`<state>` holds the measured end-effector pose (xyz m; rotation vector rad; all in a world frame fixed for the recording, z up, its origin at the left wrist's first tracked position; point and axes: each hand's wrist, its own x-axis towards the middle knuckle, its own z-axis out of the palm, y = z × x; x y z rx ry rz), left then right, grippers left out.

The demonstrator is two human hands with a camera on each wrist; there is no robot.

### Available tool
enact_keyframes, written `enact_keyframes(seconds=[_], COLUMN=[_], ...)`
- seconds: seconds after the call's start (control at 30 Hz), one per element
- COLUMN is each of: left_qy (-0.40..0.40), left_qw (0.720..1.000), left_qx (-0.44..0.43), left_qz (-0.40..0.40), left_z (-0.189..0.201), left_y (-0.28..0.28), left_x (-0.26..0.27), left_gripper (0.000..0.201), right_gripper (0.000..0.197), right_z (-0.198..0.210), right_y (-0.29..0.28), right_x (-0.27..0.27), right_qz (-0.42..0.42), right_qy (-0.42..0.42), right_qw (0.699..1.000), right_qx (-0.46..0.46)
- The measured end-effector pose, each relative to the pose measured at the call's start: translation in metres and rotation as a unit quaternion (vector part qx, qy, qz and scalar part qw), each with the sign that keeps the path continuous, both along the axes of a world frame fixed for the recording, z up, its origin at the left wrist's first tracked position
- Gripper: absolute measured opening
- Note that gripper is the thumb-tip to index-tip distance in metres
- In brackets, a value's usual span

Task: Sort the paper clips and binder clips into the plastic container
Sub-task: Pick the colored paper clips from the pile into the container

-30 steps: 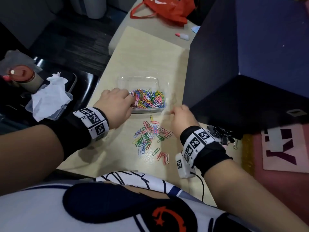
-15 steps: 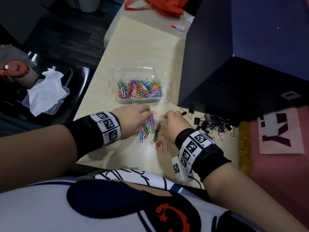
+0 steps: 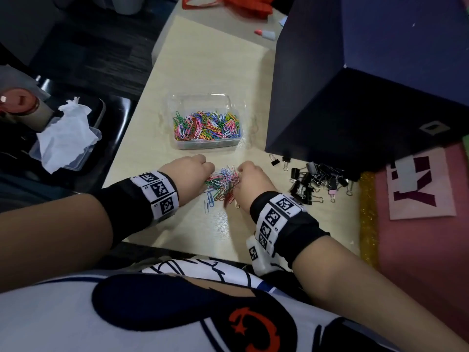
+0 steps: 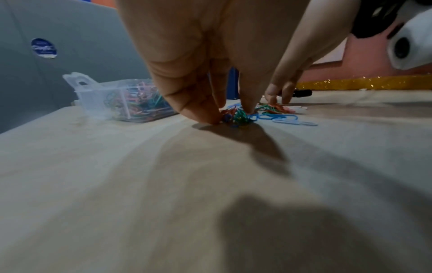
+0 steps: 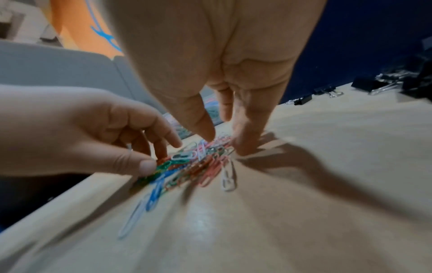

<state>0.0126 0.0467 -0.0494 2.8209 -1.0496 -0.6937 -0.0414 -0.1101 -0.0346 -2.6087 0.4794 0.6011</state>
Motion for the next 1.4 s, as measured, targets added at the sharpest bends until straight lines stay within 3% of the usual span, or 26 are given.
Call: enact_keyframes(seconds=[0.07, 0.13, 0.17, 0.27, 0.37, 0.57, 0.77, 1.03, 1.2, 1.3, 1.4], left_qy=[0.001, -0.002, -0.005, -0.006, -0.003, 0.002, -0.021, -0.062, -0.071, -0.07, -0.095], left_qw=[1.0, 1.0, 0.999, 0.999, 0.998, 0.998, 0.998, 0.981, 0.972, 0.978, 0.986], left_qx=[0.001, 0.021, 0.032, 0.043, 0.049, 0.046, -0.027, -0.121, -0.125, -0.124, -0.117], left_qz=[0.017, 0.019, 0.018, 0.027, 0.033, 0.033, 0.055, 0.14, 0.186, 0.152, 0.073], left_z=[0.0, 0.001, 0.001, 0.002, 0.003, 0.004, 0.021, 0.046, 0.045, 0.036, 0.027], left_y=[0.005, 0.01, 0.01, 0.011, 0.01, 0.009, 0.011, 0.015, 0.015, 0.017, 0.015], left_x=[-0.004, -0.006, -0.007, -0.007, -0.007, 0.001, 0.014, 0.056, 0.068, 0.06, 0.046], left_gripper=[0.052, 0.062, 0.061, 0.038, 0.023, 0.022, 0.025, 0.02, 0.034, 0.034, 0.037], right_gripper=[0.061, 0.084, 0.086, 0.06, 0.034, 0.023, 0.015, 0.021, 0.043, 0.042, 0.052], right_z=[0.002, 0.002, 0.0, -0.009, -0.01, -0.004, 0.018, 0.048, 0.046, 0.037, 0.027], right_y=[0.001, 0.007, 0.011, 0.019, 0.02, 0.005, -0.007, 0.005, 0.001, -0.005, -0.003], right_x=[0.002, -0.001, -0.003, -0.004, -0.001, 0.012, 0.035, 0.081, 0.089, 0.085, 0.081], right_qz=[0.0, 0.053, 0.09, 0.159, 0.159, 0.102, 0.052, 0.032, 0.033, 0.027, 0.08], right_qy=[0.002, 0.006, 0.003, -0.023, -0.036, -0.013, -0.05, -0.144, -0.117, -0.111, -0.082], right_qw=[1.0, 0.998, 0.996, 0.987, 0.987, 0.995, 0.997, 0.987, 0.992, 0.993, 0.993], right_qx=[0.002, -0.014, -0.019, -0.017, -0.007, 0.004, 0.015, 0.061, 0.033, 0.005, 0.007])
